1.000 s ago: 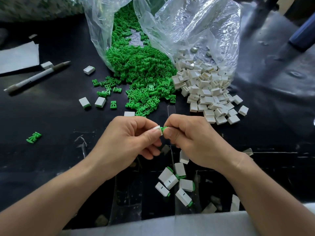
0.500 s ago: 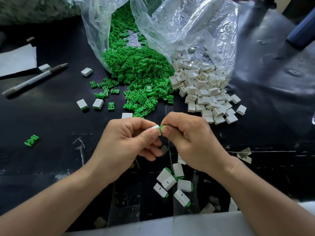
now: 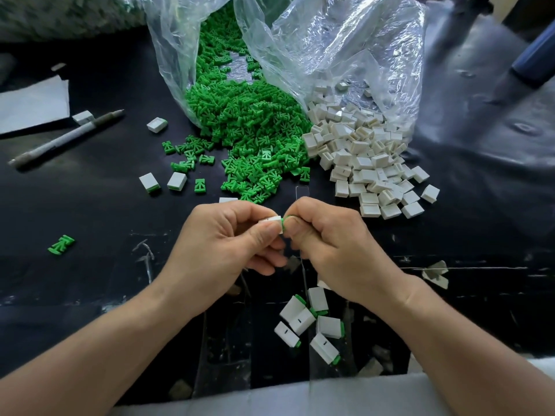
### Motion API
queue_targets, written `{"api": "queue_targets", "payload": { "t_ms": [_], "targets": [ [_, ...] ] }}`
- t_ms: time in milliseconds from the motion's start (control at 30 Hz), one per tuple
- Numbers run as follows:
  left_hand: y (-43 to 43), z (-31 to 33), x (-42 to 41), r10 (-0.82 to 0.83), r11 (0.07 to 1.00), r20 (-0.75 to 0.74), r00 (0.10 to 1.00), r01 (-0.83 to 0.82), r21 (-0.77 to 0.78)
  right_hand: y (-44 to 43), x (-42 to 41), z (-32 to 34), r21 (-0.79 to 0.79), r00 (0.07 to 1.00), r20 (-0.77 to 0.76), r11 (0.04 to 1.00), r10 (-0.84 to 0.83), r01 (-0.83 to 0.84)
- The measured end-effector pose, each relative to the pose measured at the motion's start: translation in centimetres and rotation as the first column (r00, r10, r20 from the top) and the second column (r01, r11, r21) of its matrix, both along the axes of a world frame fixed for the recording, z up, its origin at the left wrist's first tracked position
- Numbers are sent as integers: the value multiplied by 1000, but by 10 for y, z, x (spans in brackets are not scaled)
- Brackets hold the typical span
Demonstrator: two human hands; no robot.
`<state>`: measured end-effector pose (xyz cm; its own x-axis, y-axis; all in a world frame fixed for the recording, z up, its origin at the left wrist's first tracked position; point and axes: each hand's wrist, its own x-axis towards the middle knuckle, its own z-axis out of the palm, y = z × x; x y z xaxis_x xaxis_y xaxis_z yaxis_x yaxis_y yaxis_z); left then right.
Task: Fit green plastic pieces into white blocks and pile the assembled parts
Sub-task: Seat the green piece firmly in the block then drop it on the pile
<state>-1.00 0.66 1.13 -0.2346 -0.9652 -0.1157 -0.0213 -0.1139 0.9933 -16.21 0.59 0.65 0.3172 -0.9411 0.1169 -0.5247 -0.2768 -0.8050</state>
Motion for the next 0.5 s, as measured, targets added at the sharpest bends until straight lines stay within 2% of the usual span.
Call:
{"api": "queue_targets", "payload": {
  "t_ms": [67,167,233,300,367,500],
  "targets": [
    [0,-2,0,-24,1000,32,999,24,6,-2,-5,3,31,996,-75,998,47,-45],
    [2,-4,-1,-67,997,66,996,64,43,-4,-11,7,27,952,-288,994,105,-101],
    [2,-4,-1,-101,992,64,993,96,76,-4,-12,9,3,926,-357,991,125,-133],
    [1,-3,-1,-96,991,15,995,94,97,-3,-9,9,-79,947,-310,990,89,-119],
    [2,-1,-2,-47,994,-48,998,52,99,-1,-4,6,-149,978,-209,988,7,-39],
    [6,-1,-7,47,994,-156,987,-31,105,2,3,1,-161,994,-52,983,-94,84]
  ]
}}
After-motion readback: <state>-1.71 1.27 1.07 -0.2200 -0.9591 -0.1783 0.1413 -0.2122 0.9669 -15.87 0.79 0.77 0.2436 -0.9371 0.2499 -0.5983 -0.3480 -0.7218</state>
